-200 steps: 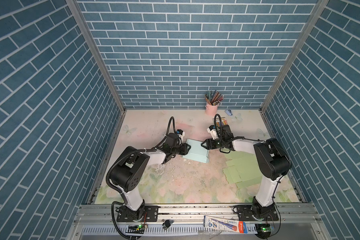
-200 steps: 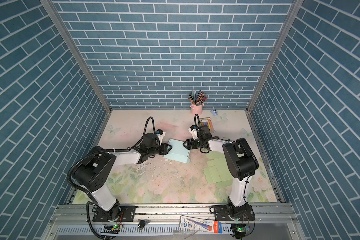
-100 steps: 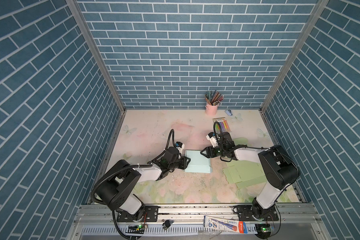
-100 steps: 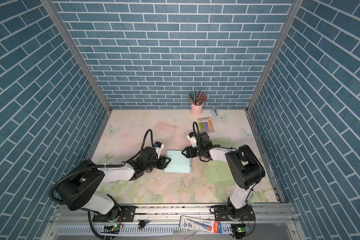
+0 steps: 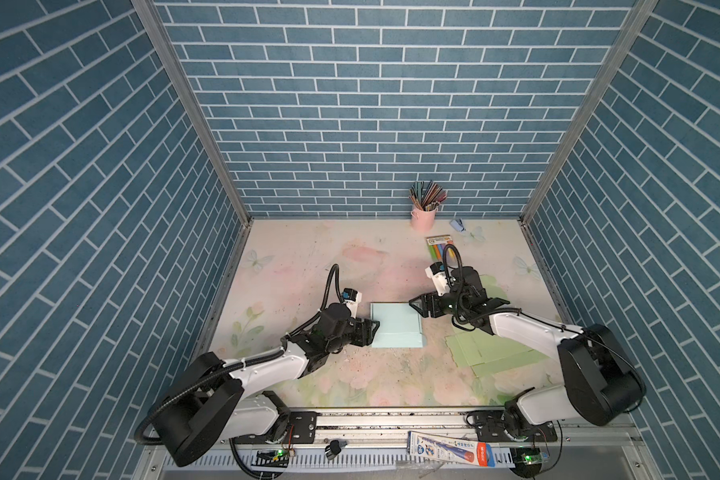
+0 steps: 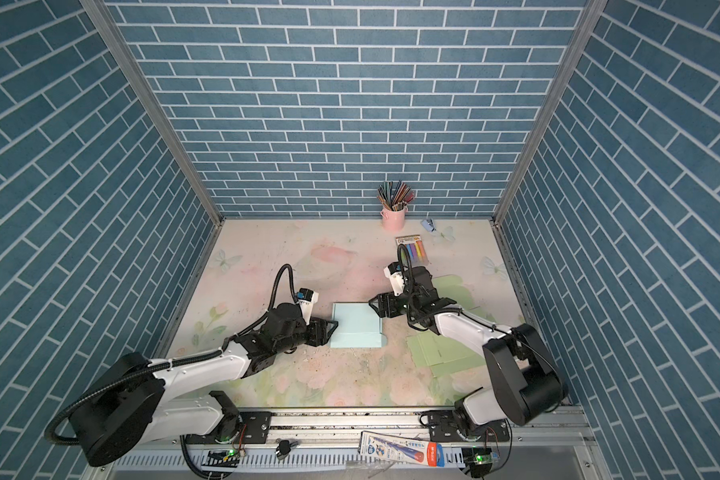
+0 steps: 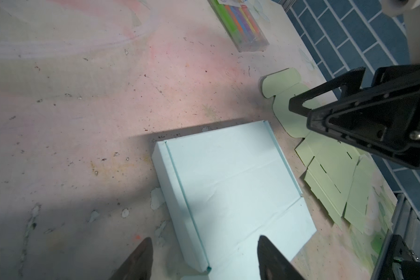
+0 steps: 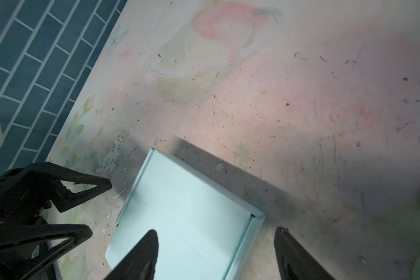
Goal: Fold the paper box
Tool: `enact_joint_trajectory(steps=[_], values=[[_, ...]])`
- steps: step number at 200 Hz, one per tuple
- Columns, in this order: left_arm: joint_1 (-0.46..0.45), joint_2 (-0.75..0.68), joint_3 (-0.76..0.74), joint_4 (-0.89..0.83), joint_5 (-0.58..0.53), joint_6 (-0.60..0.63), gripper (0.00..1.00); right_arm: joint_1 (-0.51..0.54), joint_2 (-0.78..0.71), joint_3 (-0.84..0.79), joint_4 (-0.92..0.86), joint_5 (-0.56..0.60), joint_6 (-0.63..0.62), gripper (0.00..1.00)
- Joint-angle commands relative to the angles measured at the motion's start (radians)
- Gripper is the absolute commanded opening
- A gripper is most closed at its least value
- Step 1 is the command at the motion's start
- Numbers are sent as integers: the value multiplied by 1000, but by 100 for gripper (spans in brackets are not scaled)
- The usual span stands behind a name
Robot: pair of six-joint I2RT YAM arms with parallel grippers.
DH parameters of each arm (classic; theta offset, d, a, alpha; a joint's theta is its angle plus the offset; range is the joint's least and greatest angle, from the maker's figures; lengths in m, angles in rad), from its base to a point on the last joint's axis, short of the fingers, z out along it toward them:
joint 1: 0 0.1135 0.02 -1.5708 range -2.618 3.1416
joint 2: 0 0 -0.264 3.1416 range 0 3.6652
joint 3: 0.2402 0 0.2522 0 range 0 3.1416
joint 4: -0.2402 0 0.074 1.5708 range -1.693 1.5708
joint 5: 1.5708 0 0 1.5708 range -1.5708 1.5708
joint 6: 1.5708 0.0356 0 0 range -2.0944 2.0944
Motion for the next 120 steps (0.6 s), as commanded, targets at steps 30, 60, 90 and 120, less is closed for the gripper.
enact_joint_trajectory(steps=[30, 60, 90, 120], values=[[-94, -6, -13, -59, -79, -33, 64, 33, -164, -167, -55, -22, 111, 76], [-102, 37, 8, -45, -67, -29, 57, 62, -202, -213, -56, -26, 144, 76], [-117, 67, 20, -45, -62, -34, 54, 93, -196, -229, -33, -33, 171, 75], [-136, 73, 12, -31, -70, -56, 52, 124, -192, -244, -10, -35, 196, 75]])
